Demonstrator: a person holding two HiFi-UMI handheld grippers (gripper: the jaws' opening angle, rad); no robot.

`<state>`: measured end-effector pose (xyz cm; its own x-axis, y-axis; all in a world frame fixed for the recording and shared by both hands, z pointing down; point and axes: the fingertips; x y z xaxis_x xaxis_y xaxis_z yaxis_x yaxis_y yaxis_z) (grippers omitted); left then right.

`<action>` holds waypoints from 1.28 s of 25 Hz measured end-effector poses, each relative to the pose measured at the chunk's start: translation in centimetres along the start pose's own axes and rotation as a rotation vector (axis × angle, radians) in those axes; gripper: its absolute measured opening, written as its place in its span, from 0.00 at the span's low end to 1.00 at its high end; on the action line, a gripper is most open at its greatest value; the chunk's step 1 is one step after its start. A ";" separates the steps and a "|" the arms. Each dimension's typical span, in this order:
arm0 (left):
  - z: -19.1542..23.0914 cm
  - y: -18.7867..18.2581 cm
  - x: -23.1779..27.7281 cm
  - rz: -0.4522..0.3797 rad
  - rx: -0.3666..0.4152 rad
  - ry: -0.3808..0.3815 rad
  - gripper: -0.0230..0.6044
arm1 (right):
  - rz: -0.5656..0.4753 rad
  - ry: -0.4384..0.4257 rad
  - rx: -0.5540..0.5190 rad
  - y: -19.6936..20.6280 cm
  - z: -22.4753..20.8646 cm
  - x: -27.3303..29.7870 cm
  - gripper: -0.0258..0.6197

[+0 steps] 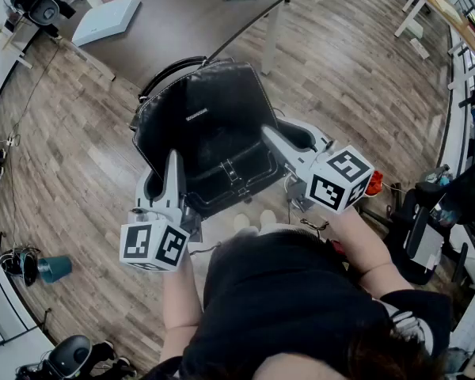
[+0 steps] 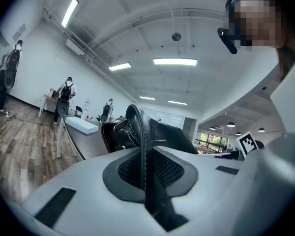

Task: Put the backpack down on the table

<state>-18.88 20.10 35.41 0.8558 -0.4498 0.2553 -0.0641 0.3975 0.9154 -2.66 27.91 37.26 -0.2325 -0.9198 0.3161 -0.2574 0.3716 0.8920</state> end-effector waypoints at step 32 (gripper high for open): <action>6.8 0.1 -4.0 -0.004 -0.072 -0.029 0.13 | 0.087 -0.015 -0.012 0.5 5.2 6.2 0.19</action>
<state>-25.81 16.55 36.59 0.8410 -0.4736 0.2617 -0.0229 0.4522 0.8916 -9.12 23.06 37.95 -0.2678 -0.8819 0.3880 -0.2242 0.4487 0.8651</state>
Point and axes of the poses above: the fingertips, and each gripper's own axes: x forward along the fingers, z to its left, y out of its underside, and after that the axes turned 12 degrees about z, right-handed
